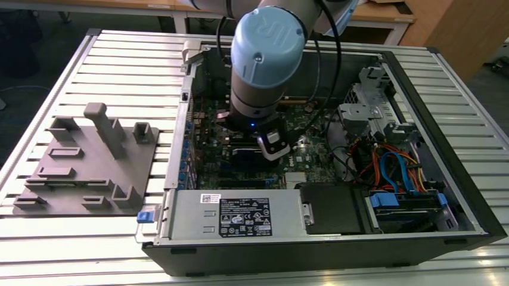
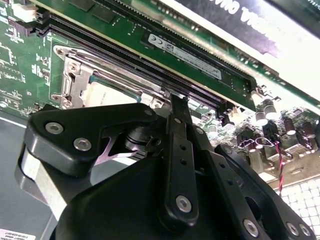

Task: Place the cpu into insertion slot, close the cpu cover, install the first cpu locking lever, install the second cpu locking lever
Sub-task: 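Install the second cpu locking lever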

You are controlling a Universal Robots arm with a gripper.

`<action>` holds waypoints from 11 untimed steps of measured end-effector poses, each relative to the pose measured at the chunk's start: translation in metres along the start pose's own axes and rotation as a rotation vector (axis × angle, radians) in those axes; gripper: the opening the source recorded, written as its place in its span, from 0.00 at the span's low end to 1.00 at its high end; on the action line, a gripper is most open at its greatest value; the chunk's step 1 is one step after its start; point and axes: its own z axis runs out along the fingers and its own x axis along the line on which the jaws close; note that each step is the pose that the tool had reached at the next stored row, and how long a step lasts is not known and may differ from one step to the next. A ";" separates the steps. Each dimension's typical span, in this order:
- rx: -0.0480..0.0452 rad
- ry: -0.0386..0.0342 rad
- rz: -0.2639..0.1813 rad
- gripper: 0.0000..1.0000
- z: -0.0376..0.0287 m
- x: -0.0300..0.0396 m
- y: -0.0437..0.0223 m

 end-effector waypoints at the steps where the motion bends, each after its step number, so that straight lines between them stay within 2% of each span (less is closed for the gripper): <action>1: -0.0001 0.0001 0.000 0.10 0.0001 0.0004 -0.0001; 11: -0.0009 0.0001 0.000 0.10 0.0018 0.0023 0.0010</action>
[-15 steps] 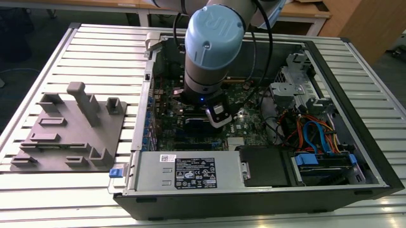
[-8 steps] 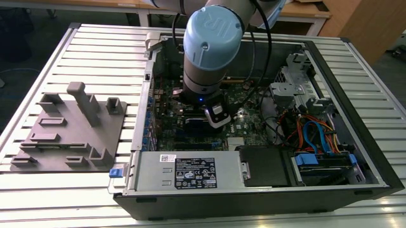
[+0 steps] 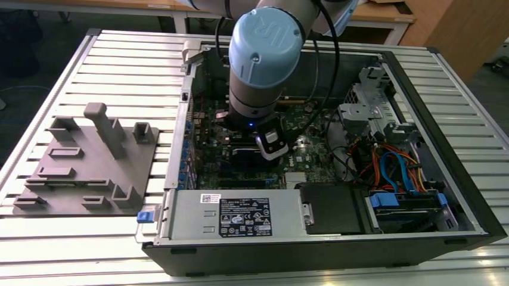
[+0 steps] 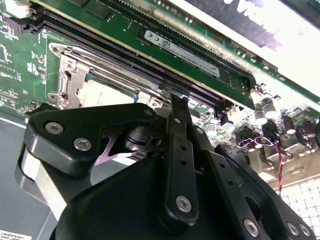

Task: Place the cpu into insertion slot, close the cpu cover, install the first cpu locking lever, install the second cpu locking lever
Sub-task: 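Install the second cpu locking lever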

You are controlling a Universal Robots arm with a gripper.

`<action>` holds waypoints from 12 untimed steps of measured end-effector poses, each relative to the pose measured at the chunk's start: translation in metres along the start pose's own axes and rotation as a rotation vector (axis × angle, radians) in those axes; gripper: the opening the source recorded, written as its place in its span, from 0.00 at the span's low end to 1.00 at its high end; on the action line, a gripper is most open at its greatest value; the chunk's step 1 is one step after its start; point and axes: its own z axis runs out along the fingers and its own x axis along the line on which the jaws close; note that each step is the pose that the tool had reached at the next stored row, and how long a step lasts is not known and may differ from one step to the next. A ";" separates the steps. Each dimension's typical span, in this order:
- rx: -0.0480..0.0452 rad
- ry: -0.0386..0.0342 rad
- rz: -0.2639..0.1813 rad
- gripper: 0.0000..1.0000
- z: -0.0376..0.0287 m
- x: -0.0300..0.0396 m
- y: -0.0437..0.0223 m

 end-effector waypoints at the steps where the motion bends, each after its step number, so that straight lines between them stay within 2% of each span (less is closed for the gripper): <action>1: 0.0000 0.0000 0.000 0.10 0.0002 0.0001 0.0002; 12: -0.0004 -0.0001 0.000 0.10 0.0014 0.0008 0.0022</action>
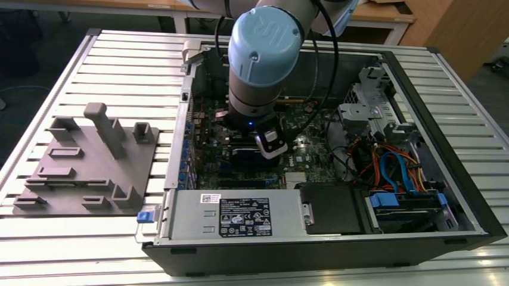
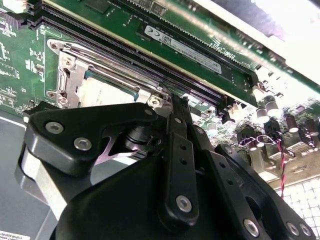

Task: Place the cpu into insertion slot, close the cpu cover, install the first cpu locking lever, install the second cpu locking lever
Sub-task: 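Install the second cpu locking lever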

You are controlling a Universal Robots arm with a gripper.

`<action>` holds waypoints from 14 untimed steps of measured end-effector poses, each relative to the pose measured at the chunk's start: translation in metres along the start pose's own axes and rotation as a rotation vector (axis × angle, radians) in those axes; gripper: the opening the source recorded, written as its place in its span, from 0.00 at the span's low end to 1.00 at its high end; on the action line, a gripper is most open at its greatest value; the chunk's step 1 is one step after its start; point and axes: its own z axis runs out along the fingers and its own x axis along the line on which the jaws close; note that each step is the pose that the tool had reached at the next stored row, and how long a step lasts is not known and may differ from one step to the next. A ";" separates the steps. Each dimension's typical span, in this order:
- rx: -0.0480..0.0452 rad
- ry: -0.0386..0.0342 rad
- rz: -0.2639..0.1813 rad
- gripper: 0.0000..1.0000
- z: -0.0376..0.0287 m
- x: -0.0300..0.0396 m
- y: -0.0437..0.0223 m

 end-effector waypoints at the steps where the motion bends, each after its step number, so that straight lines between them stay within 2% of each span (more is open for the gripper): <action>1: -0.0002 0.0000 0.000 0.10 0.0001 0.0001 0.0001; 7: 0.0004 0.0001 0.000 0.10 -0.0010 0.0004 0.0008; 14: 0.0002 0.0001 0.000 0.10 -0.0116 0.0008 0.0050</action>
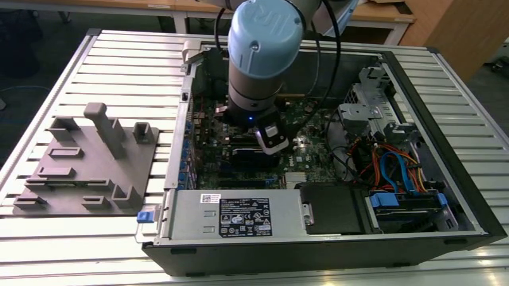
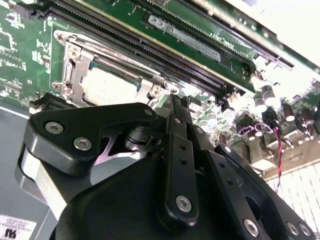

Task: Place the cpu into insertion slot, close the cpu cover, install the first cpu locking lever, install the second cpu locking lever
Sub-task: 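Install the second cpu locking lever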

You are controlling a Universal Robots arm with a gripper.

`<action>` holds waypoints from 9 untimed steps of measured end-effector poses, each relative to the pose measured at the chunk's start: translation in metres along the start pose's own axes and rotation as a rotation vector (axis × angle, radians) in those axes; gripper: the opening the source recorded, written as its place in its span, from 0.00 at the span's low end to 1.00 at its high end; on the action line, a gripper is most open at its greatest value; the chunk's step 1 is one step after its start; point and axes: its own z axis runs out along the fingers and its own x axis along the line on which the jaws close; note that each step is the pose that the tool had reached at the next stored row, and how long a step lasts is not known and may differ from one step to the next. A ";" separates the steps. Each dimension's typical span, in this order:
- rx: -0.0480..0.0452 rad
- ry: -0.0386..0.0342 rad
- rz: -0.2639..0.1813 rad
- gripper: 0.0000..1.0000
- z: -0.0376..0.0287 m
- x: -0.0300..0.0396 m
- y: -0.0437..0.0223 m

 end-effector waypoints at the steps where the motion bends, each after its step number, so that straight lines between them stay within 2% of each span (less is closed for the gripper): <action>1: 0.0001 0.0000 0.000 0.10 -0.0017 0.0001 0.0006; 9: 0.0000 0.0000 0.000 0.10 -0.0034 0.0001 0.0013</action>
